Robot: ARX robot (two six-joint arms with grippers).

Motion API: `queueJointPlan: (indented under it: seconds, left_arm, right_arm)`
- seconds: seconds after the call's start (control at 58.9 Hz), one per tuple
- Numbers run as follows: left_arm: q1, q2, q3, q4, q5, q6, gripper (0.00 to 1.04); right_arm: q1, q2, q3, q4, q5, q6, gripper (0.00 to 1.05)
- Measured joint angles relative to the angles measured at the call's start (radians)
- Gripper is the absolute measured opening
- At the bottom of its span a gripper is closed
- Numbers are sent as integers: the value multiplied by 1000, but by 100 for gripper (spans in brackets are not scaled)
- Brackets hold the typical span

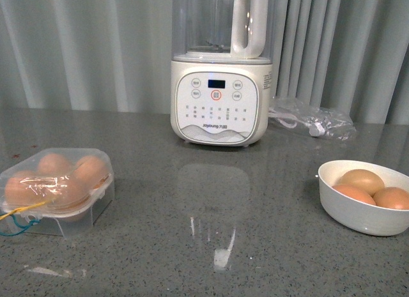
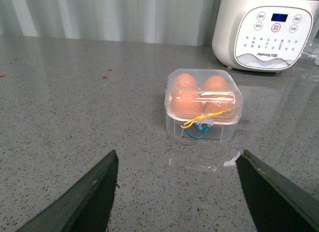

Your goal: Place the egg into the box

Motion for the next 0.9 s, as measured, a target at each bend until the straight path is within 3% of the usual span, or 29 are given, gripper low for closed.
queueJointPlan:
  seconds: [0.085,0.136,0.9]
  left_arm:
    - [0,0,0,0,0,0,94]
    - [0,0,0,0,0,1,100]
    - [0,0,0,0,0,0,98]
  right_arm:
    - [0,0,0,0,0,0,98]
    - [0,0,0,0,0,0,98]
    - [0,0,0,0,0,0,98]
